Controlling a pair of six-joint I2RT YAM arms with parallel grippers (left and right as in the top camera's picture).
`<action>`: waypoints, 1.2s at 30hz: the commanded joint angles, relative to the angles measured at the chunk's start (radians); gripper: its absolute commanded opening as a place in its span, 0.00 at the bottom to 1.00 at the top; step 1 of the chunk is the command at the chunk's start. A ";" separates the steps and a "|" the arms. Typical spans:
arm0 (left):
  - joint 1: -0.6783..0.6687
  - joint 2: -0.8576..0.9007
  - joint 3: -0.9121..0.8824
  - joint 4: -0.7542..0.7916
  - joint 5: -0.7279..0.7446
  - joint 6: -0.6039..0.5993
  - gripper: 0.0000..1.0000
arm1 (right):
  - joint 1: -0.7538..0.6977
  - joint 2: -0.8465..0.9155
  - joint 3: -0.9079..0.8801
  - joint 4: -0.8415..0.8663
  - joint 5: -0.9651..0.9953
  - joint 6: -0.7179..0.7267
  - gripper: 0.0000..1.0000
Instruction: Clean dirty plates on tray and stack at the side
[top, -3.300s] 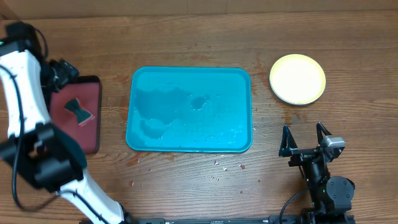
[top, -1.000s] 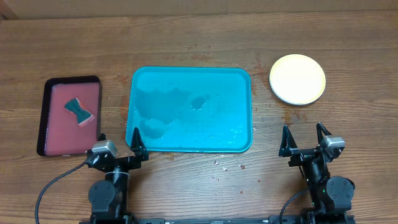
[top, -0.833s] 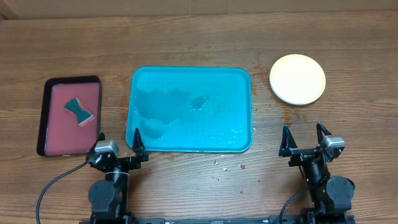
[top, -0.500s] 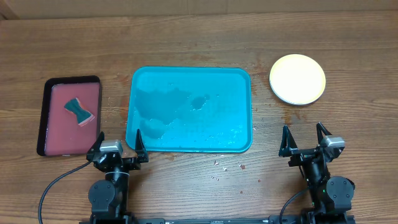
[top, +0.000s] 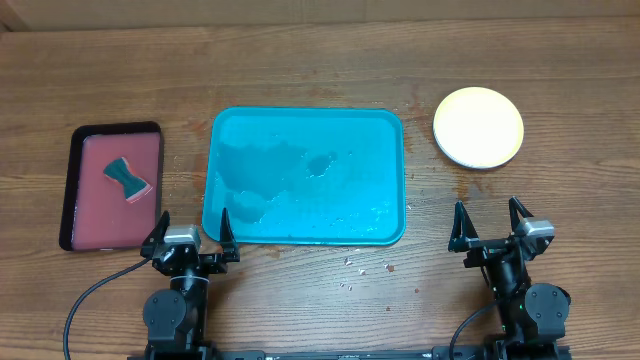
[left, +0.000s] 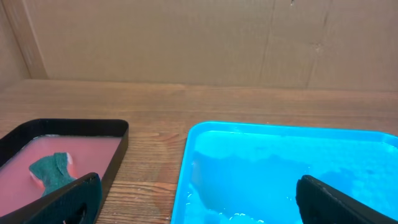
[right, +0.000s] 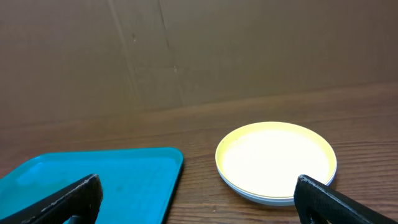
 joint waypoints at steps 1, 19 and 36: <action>-0.007 -0.013 -0.004 0.001 0.011 0.026 1.00 | 0.004 -0.012 -0.010 0.004 0.009 -0.004 1.00; -0.007 -0.013 -0.004 0.001 0.011 0.026 1.00 | 0.004 -0.012 -0.010 0.004 0.009 -0.004 1.00; -0.007 -0.013 -0.004 0.002 0.011 0.026 1.00 | 0.004 -0.012 -0.010 -0.003 0.076 -0.052 1.00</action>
